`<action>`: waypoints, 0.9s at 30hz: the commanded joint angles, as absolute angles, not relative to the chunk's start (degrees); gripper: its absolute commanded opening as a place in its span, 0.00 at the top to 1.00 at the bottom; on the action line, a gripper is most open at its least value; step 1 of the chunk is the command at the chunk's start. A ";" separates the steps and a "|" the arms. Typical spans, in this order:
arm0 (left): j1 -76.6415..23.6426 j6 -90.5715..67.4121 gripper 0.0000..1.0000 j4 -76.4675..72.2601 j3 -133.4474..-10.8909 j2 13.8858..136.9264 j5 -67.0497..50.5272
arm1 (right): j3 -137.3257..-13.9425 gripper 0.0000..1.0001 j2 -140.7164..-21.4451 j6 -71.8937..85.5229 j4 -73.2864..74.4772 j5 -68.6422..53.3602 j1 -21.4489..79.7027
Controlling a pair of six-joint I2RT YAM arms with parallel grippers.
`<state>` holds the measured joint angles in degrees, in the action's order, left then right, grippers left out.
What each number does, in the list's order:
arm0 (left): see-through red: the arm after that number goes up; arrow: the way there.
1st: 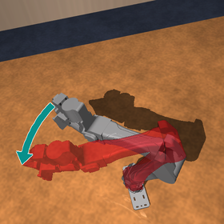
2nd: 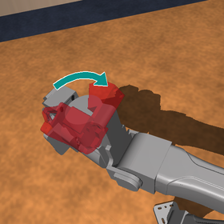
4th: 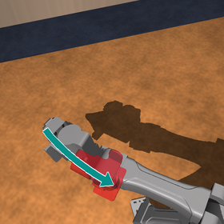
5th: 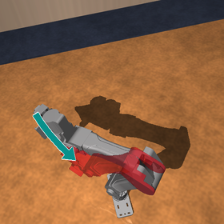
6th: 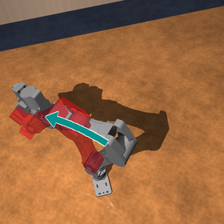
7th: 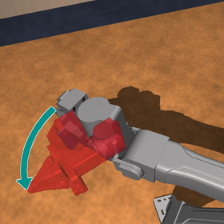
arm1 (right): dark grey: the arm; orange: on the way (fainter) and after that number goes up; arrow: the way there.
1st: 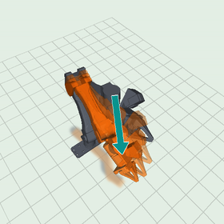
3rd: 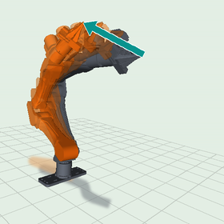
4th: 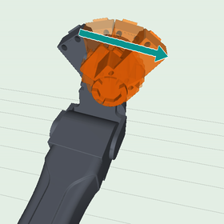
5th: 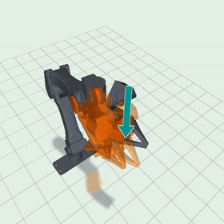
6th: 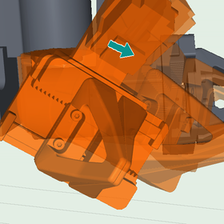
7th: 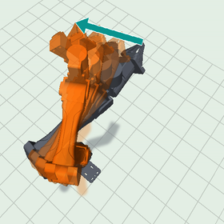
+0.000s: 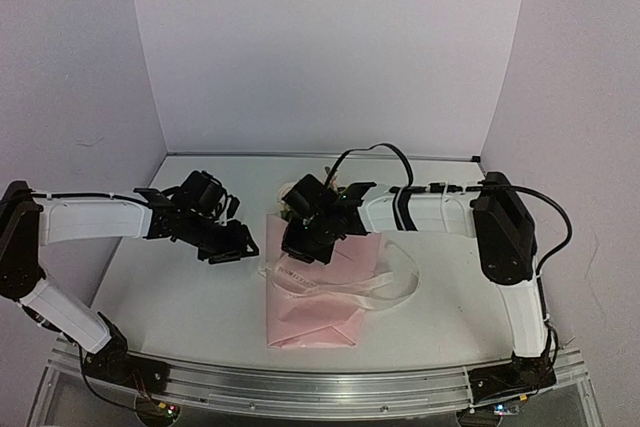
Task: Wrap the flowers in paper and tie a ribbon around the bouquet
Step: Cross the right side of the ribbon with the folded bouquet.
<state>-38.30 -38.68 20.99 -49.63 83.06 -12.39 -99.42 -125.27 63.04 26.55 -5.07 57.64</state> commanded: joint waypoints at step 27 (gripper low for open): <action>-36.74 -30.20 0.50 26.60 -63.21 94.79 -20.11 | -79.03 1.00 -105.46 43.90 16.42 -21.25 61.57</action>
<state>-36.91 -33.39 24.11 -58.40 92.88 -18.18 -81.29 -106.96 45.19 17.56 -16.42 61.11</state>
